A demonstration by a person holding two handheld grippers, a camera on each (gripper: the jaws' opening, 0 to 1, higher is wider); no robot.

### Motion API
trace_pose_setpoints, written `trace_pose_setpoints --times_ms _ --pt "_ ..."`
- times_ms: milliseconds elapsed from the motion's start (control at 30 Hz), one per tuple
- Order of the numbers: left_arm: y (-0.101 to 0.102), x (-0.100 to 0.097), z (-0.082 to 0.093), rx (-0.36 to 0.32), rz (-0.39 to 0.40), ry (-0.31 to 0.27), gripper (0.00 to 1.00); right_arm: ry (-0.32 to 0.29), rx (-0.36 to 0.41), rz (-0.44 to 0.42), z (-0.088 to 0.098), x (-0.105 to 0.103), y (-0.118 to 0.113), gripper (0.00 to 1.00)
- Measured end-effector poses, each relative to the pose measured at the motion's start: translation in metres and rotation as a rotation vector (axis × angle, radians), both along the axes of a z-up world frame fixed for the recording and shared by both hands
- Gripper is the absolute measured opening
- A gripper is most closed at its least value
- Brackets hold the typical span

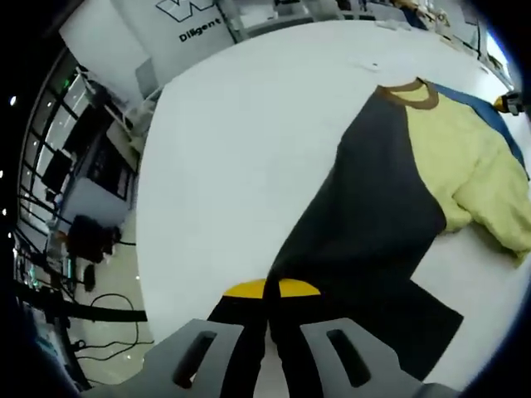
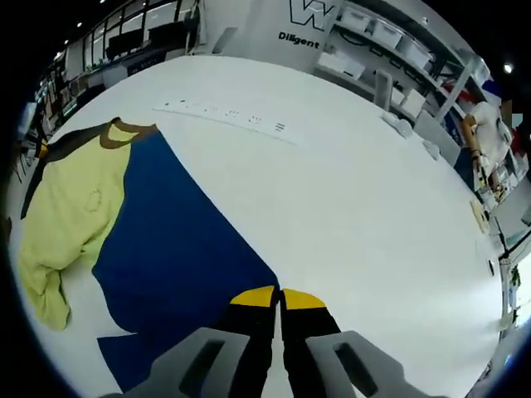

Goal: Fold the garment on the visible template until the final outline fits inside the template.

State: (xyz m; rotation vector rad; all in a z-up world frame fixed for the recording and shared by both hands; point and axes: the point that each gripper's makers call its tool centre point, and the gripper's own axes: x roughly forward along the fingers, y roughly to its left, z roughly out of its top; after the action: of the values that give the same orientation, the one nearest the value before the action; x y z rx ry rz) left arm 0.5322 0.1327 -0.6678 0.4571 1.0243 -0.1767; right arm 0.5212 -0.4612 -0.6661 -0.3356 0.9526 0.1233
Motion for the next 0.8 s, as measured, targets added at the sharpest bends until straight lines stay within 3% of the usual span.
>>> trace_pose_setpoints --times_ms 167,300,433,567,633,700,800 --pt "0.002 0.0 0.0 0.007 0.011 -0.008 0.03 0.011 0.017 -0.017 -0.003 -0.001 0.001 0.0" --pt "0.007 0.0 0.008 0.02 0.025 -0.04 0.21 -0.006 0.047 -0.026 0.0 -0.001 0.003 0.0" --pt "-0.002 -0.005 0.016 -0.071 0.054 -0.072 0.36 -0.057 0.118 -0.045 0.011 -0.001 0.011 0.14" --pt "-0.017 -0.013 0.024 -0.155 0.064 -0.123 0.51 -0.095 0.18 -0.005 0.022 -0.007 0.027 0.27" --pt "-0.018 -0.019 0.025 -0.109 0.025 -0.118 0.58 -0.118 0.246 -0.006 0.027 -0.011 0.039 0.32" --pt "-0.025 -0.026 0.028 -0.116 0.014 -0.12 0.64 -0.125 0.3 0.005 0.031 -0.018 0.05 0.38" --pt "-0.044 -0.038 0.032 -0.231 0.026 -0.139 0.71 -0.13 0.391 0.013 0.037 -0.029 0.069 0.5"
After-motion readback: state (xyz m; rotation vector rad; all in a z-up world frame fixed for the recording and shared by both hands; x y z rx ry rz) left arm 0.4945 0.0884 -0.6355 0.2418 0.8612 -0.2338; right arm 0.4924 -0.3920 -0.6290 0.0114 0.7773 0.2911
